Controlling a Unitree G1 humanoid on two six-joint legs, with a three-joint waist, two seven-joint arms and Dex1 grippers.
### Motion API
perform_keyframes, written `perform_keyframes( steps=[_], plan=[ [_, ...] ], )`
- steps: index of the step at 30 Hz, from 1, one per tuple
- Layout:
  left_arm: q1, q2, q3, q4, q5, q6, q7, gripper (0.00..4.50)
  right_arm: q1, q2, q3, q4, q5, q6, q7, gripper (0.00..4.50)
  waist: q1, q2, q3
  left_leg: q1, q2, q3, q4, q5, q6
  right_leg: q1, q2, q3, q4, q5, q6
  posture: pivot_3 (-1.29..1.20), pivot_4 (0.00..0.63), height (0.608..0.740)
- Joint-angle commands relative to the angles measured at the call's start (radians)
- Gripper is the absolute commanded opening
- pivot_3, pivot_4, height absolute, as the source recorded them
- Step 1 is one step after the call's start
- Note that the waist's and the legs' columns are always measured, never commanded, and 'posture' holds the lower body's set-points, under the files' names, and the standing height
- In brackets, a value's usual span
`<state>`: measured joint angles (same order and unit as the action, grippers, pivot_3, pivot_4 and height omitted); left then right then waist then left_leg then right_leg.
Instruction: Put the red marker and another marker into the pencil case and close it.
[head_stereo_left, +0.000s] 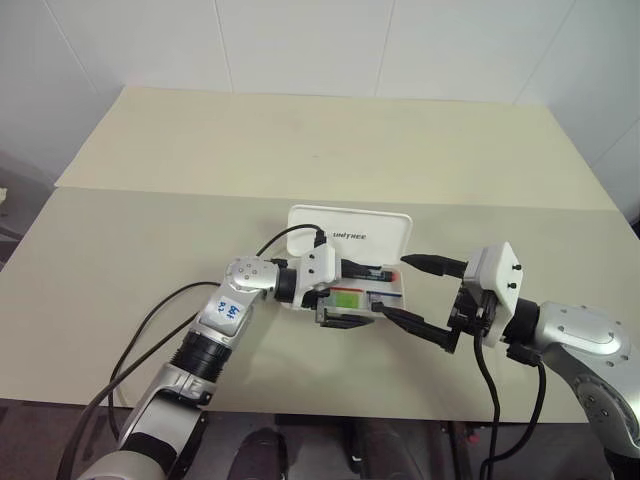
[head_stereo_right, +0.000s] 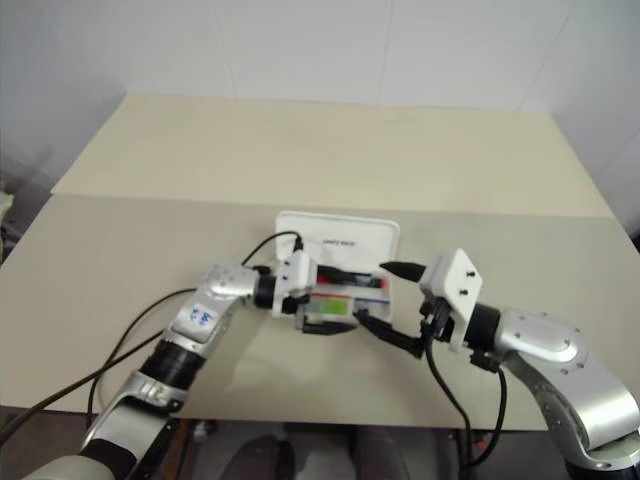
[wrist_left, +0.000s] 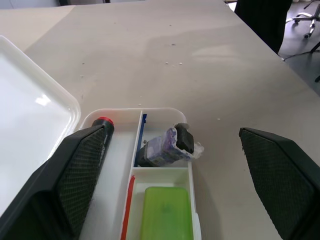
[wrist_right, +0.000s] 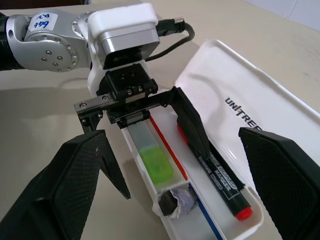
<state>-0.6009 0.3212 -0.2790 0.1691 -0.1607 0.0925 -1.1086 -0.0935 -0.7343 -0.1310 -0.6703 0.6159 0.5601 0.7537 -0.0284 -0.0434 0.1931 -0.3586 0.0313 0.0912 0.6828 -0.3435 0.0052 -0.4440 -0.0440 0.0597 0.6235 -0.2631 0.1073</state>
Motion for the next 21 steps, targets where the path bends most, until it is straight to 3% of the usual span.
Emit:
perform_keyframes(
  steps=[1, 5, 11, 18, 19, 21],
  plan=[
    [0.024, 0.037, 0.081, -0.047, -0.080, -0.003, -0.023, 4.49, -0.006, 0.003, -0.012, -0.017, 0.014, -0.017, 0.003, 4.50, -0.001, 0.000, 0.000, 0.000, 0.000, 0.000, 0.000, 0.000, 0.000, 0.000, 0.000, 0.000, 0.000, 0.000, 0.000, 0.00, 0.150, 0.740],
    [0.035, 0.103, 0.134, -0.015, -0.115, -0.004, -0.066, 4.49, -0.006, 0.000, -0.011, -0.015, 0.014, -0.015, 0.004, 4.50, 0.001, 0.000, 0.000, 0.000, 0.001, 0.000, 0.000, 0.000, 0.000, 0.000, 0.000, -0.001, 0.001, 0.000, 0.000, 0.00, 0.150, 0.740],
    [0.019, 0.123, 0.129, 0.038, -0.094, -0.040, -0.084, 2.54, -0.005, -0.009, -0.014, -0.007, 0.007, -0.018, 0.012, 4.50, 0.003, 0.000, 0.000, 0.000, 0.000, 0.000, 0.000, 0.000, 0.000, 0.000, -0.001, -0.001, 0.000, 0.000, 0.000, 0.00, 0.150, 0.740],
    [-0.018, 0.048, 0.071, 0.086, -0.069, -0.069, -0.088, 0.22, -0.001, -0.013, -0.018, -0.001, -0.003, -0.026, 0.022, 4.50, 0.003, 0.000, 0.000, -0.001, 0.000, 0.000, 0.000, 0.000, 0.001, 0.000, -0.001, -0.002, -0.002, 0.000, 0.000, 0.00, 0.150, 0.740],
    [-0.022, 0.035, 0.060, 0.088, -0.063, -0.068, -0.083, 0.02, 0.000, -0.014, -0.019, -0.001, -0.004, -0.026, 0.022, 4.50, 0.003, 0.000, 0.000, -0.001, 0.000, 0.000, 0.000, 0.000, 0.001, 0.000, -0.001, -0.002, -0.002, 0.000, 0.000, 0.00, 0.150, 0.740],
    [-0.030, 0.012, 0.040, 0.089, -0.054, -0.065, -0.081, 0.02, 0.002, -0.016, -0.022, -0.001, -0.007, -0.026, 0.023, 4.50, 0.003, 0.000, 0.000, -0.001, 0.000, 0.000, 0.000, 0.000, 0.001, 0.000, -0.001, -0.001, -0.001, 0.000, 0.000, 0.00, 0.150, 0.740]
  ],
)
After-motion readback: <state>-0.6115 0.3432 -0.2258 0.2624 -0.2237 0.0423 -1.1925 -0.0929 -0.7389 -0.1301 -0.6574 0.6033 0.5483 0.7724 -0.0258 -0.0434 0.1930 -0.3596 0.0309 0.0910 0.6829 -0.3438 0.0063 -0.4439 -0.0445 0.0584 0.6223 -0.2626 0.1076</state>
